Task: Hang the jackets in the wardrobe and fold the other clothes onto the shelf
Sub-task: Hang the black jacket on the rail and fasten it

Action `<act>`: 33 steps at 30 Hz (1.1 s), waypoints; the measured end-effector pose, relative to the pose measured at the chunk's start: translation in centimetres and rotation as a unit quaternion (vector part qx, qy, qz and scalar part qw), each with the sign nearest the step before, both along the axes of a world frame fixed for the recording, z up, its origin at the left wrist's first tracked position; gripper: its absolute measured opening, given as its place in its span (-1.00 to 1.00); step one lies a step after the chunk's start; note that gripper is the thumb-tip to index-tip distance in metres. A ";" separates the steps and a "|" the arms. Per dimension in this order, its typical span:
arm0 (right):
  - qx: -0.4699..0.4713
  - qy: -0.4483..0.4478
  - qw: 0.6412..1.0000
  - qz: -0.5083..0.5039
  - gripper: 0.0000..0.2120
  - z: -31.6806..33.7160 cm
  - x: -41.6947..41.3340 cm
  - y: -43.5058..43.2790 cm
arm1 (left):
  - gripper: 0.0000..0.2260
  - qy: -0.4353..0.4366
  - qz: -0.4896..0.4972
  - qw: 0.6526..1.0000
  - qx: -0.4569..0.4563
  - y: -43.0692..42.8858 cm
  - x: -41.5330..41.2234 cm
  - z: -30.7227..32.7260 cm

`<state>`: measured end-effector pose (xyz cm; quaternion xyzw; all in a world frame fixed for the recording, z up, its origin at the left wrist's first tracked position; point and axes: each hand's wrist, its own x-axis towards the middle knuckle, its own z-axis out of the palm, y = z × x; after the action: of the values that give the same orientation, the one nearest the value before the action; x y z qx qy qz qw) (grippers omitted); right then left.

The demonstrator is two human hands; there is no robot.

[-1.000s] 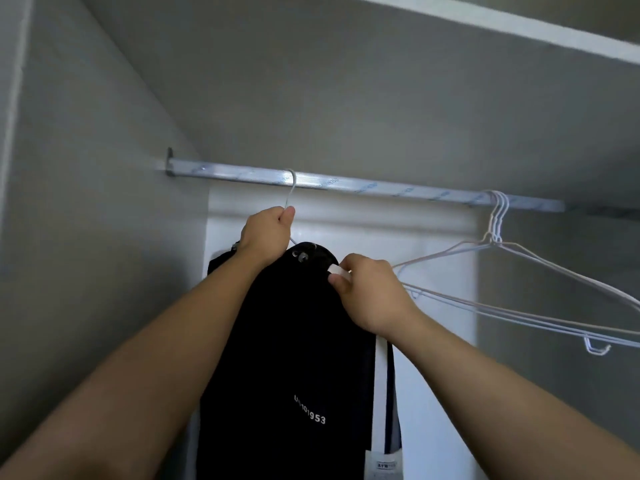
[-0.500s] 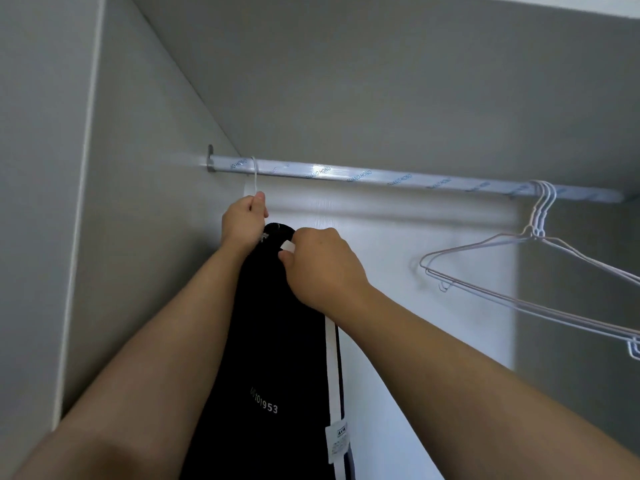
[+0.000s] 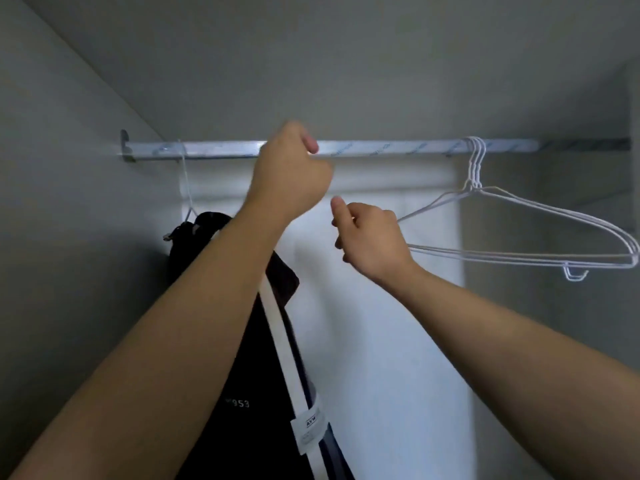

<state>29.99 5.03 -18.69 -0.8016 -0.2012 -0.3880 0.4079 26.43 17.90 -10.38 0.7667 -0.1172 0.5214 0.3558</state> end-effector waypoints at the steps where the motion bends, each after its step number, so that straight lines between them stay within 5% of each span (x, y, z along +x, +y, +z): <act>1: 0.031 0.005 0.999 -0.026 -0.44 -0.1 1.0 -1.9 | -0.85 0.038 -0.035 0.999 0.015 -2.4 0.2 -0.4; 4: 0.085 0.016 0.988 -0.130 -0.59 -0.8 3.4 -8.0 | -0.94 0.165 -0.158 0.973 -0.025 -9.3 2.0 -2.1; 8: 0.077 0.020 0.957 -0.279 -0.73 -1.7 4.6 -15.0 | -0.88 0.309 -0.322 0.878 -0.171 -16.3 5.5 -5.0; 13: -0.050 -0.066 0.914 -0.398 -0.74 -1.6 3.8 -22.0 | -0.87 0.379 -0.387 0.807 -0.236 -20.0 10.7 -7.2; 17: -0.139 -0.032 0.868 -0.476 -0.76 -1.1 4.3 -25.9 | -0.75 0.386 -0.456 0.747 -0.292 -21.0 13.2 -7.0; 26: -0.238 -0.042 0.848 -0.471 -0.79 0.0 6.0 -25.9 | -0.59 0.333 -0.556 0.645 -0.404 -23.0 16.5 -4.4; 33: -0.235 -0.024 0.852 -0.466 -0.76 0.3 6.8 -26.1 | -0.61 0.322 -0.574 0.613 -0.437 -22.5 19.2 -3.7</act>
<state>36.80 -21.06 -18.40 -0.8636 0.1012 -0.4933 -0.0265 45.58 -4.60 -14.13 0.4146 -0.1698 -0.0802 0.8904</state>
